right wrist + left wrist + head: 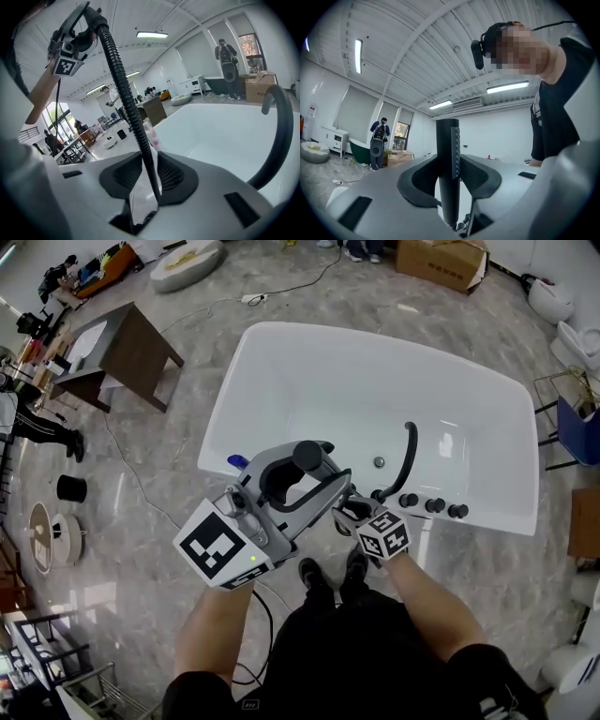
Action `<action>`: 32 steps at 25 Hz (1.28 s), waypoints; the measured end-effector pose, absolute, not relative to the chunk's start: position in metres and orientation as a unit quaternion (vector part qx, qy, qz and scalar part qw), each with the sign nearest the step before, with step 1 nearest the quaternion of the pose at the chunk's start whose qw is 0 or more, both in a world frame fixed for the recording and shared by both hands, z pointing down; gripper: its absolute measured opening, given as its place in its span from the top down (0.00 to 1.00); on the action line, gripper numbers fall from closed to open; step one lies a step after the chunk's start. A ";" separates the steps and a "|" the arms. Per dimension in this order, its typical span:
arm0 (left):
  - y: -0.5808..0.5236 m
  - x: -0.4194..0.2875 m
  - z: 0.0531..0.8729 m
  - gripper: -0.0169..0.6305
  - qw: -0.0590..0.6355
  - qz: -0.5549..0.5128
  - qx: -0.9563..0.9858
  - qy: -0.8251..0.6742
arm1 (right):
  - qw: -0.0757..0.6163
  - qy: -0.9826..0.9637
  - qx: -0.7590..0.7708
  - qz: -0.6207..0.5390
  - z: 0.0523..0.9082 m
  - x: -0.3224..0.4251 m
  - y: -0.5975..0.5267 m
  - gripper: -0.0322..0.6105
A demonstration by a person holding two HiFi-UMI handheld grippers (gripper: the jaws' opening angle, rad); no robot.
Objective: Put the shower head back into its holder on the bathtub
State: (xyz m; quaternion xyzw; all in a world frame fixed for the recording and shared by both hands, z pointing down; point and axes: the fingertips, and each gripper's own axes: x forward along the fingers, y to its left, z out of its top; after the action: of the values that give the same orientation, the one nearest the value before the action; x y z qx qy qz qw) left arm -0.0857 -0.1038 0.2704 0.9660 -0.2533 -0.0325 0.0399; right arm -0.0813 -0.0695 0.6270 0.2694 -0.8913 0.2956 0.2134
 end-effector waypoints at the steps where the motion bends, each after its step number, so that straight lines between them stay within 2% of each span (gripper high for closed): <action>1: -0.104 -0.086 0.272 0.75 0.040 -0.030 0.965 -0.256 | 0.216 -0.890 0.275 0.292 0.627 -0.080 -0.071 0.82; 9: -0.110 -0.099 0.279 0.75 0.033 -0.017 0.956 -0.290 | 0.225 -0.872 0.329 0.284 0.622 -0.045 -0.088 0.83; 19: -0.108 -0.103 0.300 0.75 0.032 0.004 0.950 -0.312 | 0.198 -0.859 0.388 0.269 0.587 0.009 -0.116 0.83; 32: -0.102 -0.130 0.318 0.75 0.046 0.006 0.940 -0.338 | 0.169 -0.861 0.413 0.245 0.542 0.015 -0.135 0.83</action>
State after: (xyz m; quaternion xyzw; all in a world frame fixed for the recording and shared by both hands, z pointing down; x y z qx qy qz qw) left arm -0.1302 -0.1015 0.3178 0.9400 -0.3379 0.0057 0.0457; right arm 0.0153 -0.1349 0.5423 0.4125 -0.8610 0.2450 0.1689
